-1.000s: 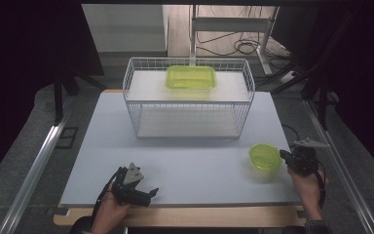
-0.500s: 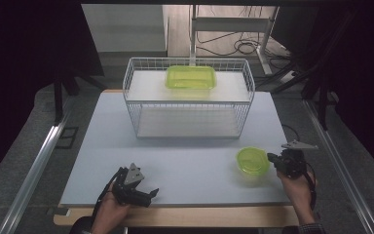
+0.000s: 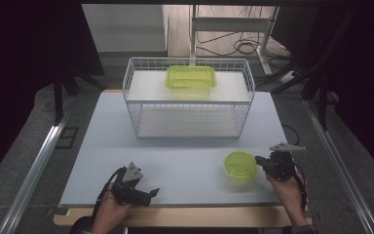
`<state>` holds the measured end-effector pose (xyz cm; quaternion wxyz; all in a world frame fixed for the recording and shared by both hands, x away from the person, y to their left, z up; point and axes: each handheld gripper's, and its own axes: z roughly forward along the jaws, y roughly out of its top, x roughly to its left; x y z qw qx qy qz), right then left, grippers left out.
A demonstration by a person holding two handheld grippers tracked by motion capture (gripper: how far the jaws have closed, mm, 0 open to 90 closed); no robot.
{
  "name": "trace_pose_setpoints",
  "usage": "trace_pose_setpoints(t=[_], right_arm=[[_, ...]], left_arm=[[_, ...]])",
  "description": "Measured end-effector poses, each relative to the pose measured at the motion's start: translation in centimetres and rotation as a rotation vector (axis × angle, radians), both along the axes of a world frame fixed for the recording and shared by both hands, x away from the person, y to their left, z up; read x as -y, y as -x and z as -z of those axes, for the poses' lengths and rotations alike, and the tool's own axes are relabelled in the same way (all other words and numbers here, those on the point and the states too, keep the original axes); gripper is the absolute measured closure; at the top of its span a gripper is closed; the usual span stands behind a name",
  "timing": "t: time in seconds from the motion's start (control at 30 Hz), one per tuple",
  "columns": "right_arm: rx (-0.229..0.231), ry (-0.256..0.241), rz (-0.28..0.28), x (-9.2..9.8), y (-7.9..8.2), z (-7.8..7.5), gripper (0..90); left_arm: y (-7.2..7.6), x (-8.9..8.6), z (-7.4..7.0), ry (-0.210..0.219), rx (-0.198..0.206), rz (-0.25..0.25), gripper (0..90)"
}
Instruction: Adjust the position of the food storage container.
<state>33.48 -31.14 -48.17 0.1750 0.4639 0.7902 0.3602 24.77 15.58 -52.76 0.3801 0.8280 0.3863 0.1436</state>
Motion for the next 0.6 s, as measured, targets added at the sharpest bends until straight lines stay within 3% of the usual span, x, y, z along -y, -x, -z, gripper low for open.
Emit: trace_pose_setpoints(t=[0.2, 0.37, 0.6], right_arm=[[-0.007, -0.008, -0.029, -0.8, 0.2, 0.1, 89.0], [0.001, -0.010, -0.001, -0.1, 0.2, 0.1, 88.4], [-0.050, -0.006, -0.014, 0.5, 1.1, 0.9, 88.5]], left_arm=[[0.0, 0.1, 0.1, -0.008, -0.005, 0.001, 3.7], [0.0, 0.0, 0.1, -0.009, -0.003, -0.001, 3.7], [0.0, 0.1, 0.1, -0.025, -0.004, -0.002, 3.7]])
